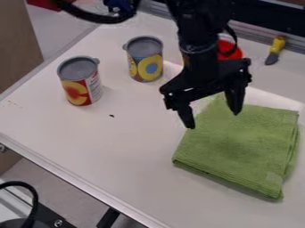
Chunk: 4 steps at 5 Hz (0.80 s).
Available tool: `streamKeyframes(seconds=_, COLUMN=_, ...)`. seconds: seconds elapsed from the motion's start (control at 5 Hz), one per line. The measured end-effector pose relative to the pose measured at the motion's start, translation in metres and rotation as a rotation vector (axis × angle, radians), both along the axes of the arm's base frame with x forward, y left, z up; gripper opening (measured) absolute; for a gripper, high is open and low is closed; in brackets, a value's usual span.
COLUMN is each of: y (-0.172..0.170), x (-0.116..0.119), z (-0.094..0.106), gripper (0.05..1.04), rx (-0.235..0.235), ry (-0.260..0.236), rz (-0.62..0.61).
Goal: Moved the cloth near the red can
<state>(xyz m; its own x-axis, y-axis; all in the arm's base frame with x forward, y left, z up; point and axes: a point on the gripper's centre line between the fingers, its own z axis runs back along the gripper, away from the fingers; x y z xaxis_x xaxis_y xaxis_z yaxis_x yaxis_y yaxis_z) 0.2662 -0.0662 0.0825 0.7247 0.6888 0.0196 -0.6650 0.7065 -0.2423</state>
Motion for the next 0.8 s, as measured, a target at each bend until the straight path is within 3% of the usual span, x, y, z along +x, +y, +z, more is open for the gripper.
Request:
streamKeyframes(seconds=0.4, y=0.035, x=-0.021, z=-0.014, gripper=1.0, rx=0.04, ry=0.028, rz=0.016)
streamKeyframes(seconds=0.8, y=0.043, x=-0.058, z=-0.022, gripper=1.0, rx=0.05, ry=0.035, rz=-0.042)
